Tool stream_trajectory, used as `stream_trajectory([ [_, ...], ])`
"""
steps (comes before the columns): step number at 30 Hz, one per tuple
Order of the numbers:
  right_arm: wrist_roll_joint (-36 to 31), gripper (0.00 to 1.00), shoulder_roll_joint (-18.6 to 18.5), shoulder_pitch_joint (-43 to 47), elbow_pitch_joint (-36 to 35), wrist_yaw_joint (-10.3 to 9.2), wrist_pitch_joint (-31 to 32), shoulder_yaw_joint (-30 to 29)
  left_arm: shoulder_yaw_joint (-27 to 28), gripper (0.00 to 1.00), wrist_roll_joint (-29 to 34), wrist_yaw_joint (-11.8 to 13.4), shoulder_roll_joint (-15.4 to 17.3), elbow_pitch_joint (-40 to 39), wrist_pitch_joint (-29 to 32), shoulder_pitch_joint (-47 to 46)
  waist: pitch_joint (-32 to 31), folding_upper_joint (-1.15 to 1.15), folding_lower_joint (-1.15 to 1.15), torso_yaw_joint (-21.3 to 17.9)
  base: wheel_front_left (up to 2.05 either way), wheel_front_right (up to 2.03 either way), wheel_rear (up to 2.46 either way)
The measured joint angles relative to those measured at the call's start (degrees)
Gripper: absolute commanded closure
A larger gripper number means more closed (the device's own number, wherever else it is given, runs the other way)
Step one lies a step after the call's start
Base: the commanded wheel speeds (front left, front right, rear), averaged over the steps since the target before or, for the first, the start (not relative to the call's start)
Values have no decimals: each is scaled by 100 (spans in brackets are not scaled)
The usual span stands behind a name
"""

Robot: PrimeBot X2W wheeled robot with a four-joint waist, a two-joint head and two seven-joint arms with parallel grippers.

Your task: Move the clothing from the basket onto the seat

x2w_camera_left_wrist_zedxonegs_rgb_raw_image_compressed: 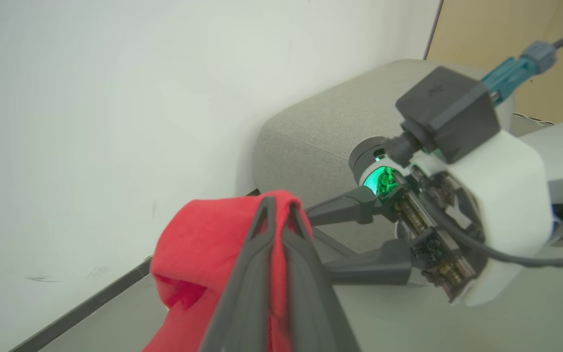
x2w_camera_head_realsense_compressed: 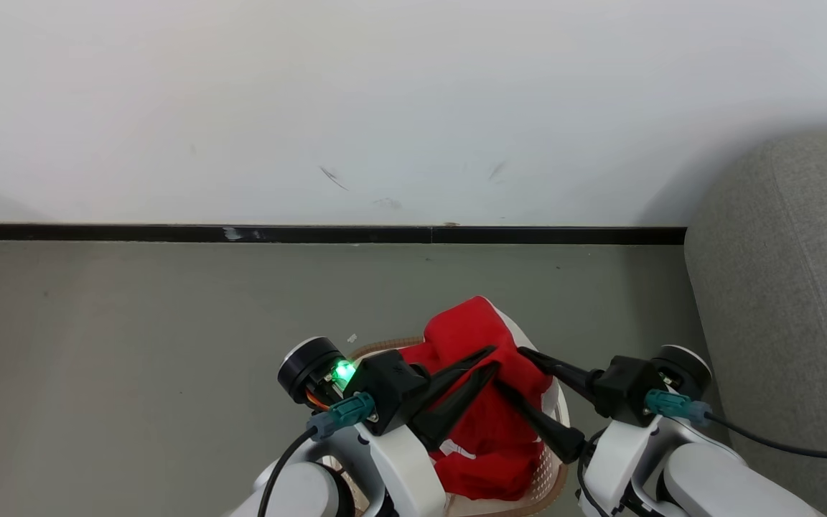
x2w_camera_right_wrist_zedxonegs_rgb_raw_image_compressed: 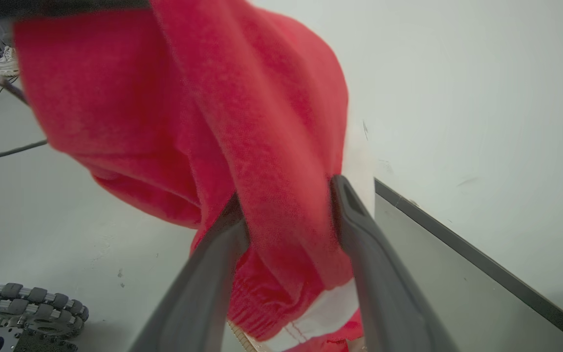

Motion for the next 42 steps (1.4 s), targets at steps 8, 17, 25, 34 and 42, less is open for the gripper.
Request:
stream_trajectory([
  [8,115,100,-7,-62,-25,0,0,37,-62,100,-197,-1,179,-201,101,43,55,0,0,5,0,0,0],
  [17,315,100,-15,-61,-96,1,0,-74,25,75,-235,-1,297,-298,93,72,71,0,0,11,0,0,0],
  [25,357,100,-130,-53,-133,1,0,-321,98,0,-237,-1,357,-352,-11,186,30,0,0,-25,0,0,0],
  [34,357,100,-268,146,-230,1,0,-684,116,0,-267,0,370,-361,-163,369,-19,0,0,-121,0,0,0],
  [42,347,100,-290,191,-382,1,0,-926,71,0,-266,1,392,-360,-268,433,-18,0,0,-257,0,0,0],
])
